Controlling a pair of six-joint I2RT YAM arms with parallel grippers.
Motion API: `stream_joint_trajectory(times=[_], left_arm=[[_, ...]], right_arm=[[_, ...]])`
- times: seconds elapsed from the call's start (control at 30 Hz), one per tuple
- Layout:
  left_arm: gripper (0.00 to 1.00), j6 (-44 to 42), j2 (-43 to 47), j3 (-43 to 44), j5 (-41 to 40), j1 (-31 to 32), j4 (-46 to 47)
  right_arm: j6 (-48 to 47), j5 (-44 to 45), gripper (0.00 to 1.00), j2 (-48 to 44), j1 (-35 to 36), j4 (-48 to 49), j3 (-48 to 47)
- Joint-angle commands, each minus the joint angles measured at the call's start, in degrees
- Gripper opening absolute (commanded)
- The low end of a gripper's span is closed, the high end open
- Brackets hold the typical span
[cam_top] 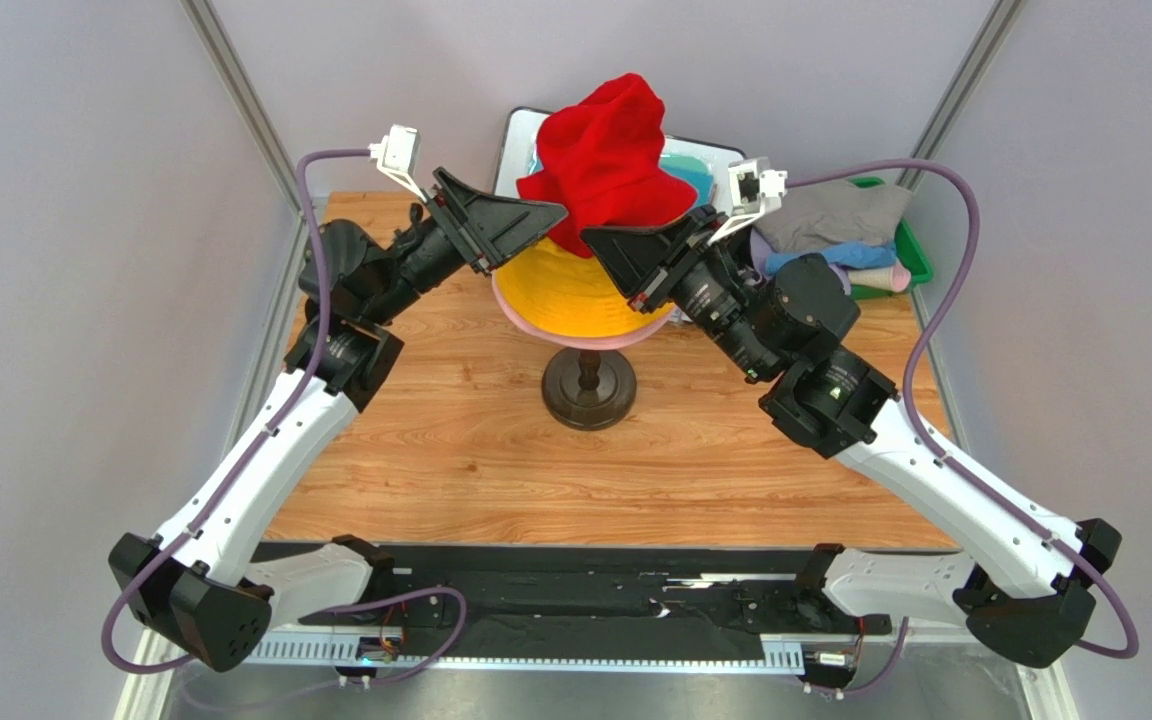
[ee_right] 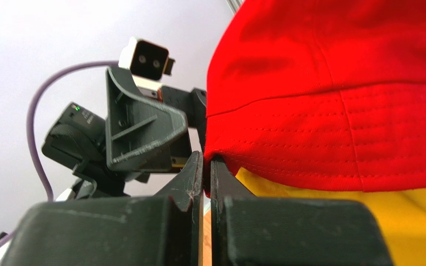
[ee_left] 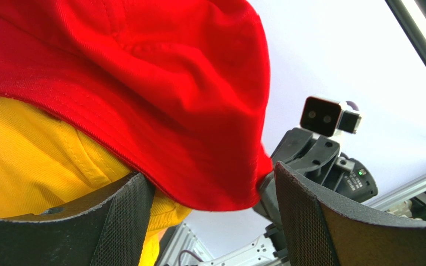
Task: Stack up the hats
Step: Stack the hat on the hat.
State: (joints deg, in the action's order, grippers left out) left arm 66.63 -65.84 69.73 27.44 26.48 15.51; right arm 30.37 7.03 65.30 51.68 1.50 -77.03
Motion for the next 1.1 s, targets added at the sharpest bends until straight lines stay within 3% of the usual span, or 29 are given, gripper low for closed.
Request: stream_joint_trajectory(times=[0.0,0.17,0.4,0.6,0.8,0.9,1.03,1.07], left_arm=[[0.78,1.92,-0.25,1.11,0.16,0.15,3.83],[0.5,2.45,0.72,-1.0,-2.04,0.15,4.18],[0.36,1.84,1.25,-2.15,-3.97,0.15,2.77],[0.03,0.08,1.86,-2.58,-5.29,0.15,1.28],[0.0,-4.31,5.81,-4.34,-9.59,0.06,-2.76],[0.0,-8.0,7.39,-4.26,-10.13,-0.64,-6.89],[0.0,-12.74,7.05,-2.59,-6.71,-2.04,-11.98],[0.0,-13.1,6.87,-2.5,-5.57,-2.13,-11.99]], right_arm=[[-0.14,-1.93,0.0,-1.75,0.53,-1.06,1.79],[0.57,-2.28,0.0,-2.89,0.53,-0.27,3.56],[1.62,-2.54,0.0,-4.04,0.61,1.23,5.05],[1.62,-1.67,0.0,-4.91,0.53,0.96,5.84],[0.31,0.88,0.01,-5.97,0.44,-2.88,5.06],[-3.63,3.78,0.21,-6.76,-0.09,-8.06,1.74],[-6.73,3.61,0.61,-6.06,-6.65,-18.97,-7.24],[-6.64,2.65,0.66,-6.06,-8.07,-19.94,-8.3]])
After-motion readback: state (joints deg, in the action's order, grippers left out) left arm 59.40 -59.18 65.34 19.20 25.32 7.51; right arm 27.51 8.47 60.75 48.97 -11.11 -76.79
